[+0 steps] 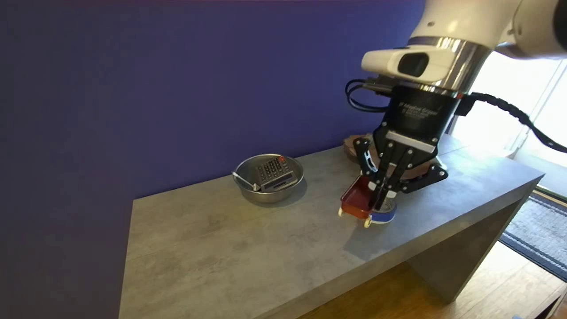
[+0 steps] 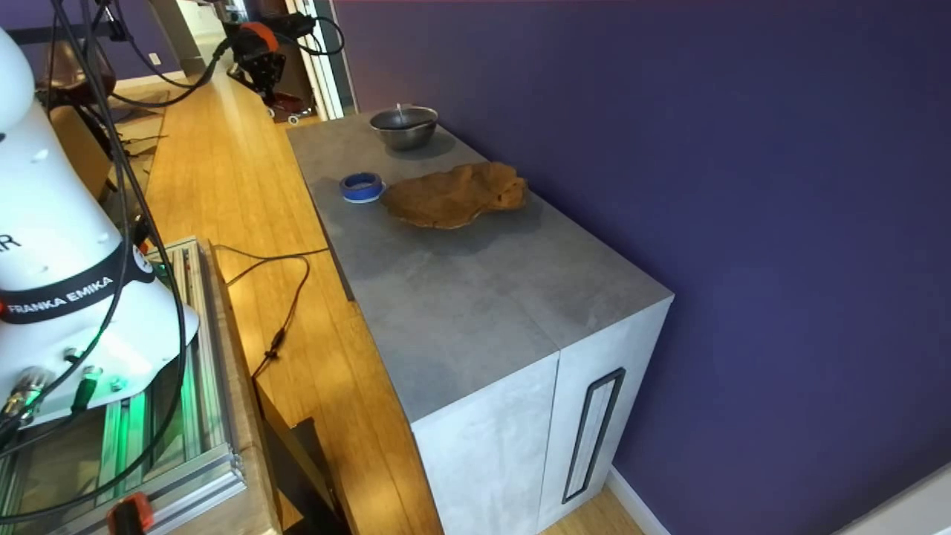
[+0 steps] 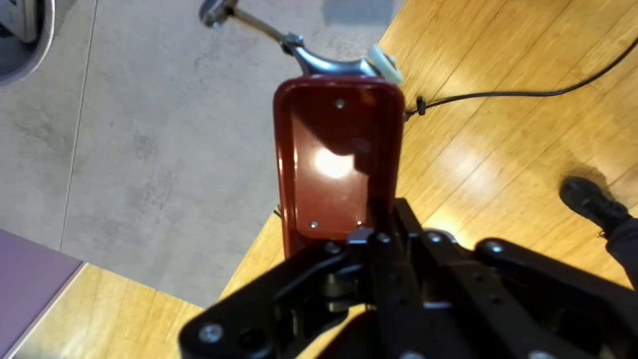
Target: Move the red wagon to the left
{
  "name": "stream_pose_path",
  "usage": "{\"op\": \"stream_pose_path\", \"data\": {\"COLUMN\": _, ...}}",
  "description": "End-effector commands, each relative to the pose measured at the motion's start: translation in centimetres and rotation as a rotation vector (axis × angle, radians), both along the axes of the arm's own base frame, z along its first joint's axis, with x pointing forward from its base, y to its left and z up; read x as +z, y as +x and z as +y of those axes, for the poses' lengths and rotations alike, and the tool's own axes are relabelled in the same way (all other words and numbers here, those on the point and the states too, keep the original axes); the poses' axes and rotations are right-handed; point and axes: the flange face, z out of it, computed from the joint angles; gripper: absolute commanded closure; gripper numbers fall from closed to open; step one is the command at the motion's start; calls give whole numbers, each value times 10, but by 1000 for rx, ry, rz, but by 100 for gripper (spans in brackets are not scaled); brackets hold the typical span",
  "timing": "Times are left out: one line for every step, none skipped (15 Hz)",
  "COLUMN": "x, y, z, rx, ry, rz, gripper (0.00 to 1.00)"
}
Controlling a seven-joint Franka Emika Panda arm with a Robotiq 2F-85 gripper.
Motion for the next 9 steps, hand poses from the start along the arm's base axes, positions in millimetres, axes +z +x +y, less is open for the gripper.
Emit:
{"op": "stream_pose_path", "data": {"x": -6, "y": 7, "z": 8, "rx": 1, "ry": 0, "rz": 8, "gripper": 95}}
{"op": "stream_pose_path", "data": {"x": -11, "y": 12, "z": 14, "rx": 1, "ry": 2, "rz": 18, "gripper": 95}}
{"op": "stream_pose_path", "data": {"x": -14, "y": 15, "z": 17, "rx": 1, "ry": 5, "rz": 25, "gripper": 95}}
{"op": "stream_pose_path", "data": {"x": -15, "y": 17, "z": 19, "rx": 1, "ry": 6, "rz": 28, "gripper": 95}}
{"op": "stream_pose_path", "data": {"x": -18, "y": 16, "z": 18, "rx": -48, "ry": -3, "rz": 34, "gripper": 99}}
{"op": "stream_pose_path", "data": {"x": -25, "y": 15, "z": 23, "rx": -142, "ry": -9, "rz": 33, "gripper": 99}}
{"op": "stream_pose_path", "data": {"x": -32, "y": 16, "z": 29, "rx": -199, "ry": -5, "rz": 39, "gripper": 99}}
{"op": "stream_pose_path", "data": {"x": -39, "y": 19, "z": 35, "rx": -250, "ry": 7, "rz": 19, "gripper": 99}}
{"op": "stream_pose_path", "data": {"x": -47, "y": 20, "z": 40, "rx": -306, "ry": 10, "rz": 15, "gripper": 99}}
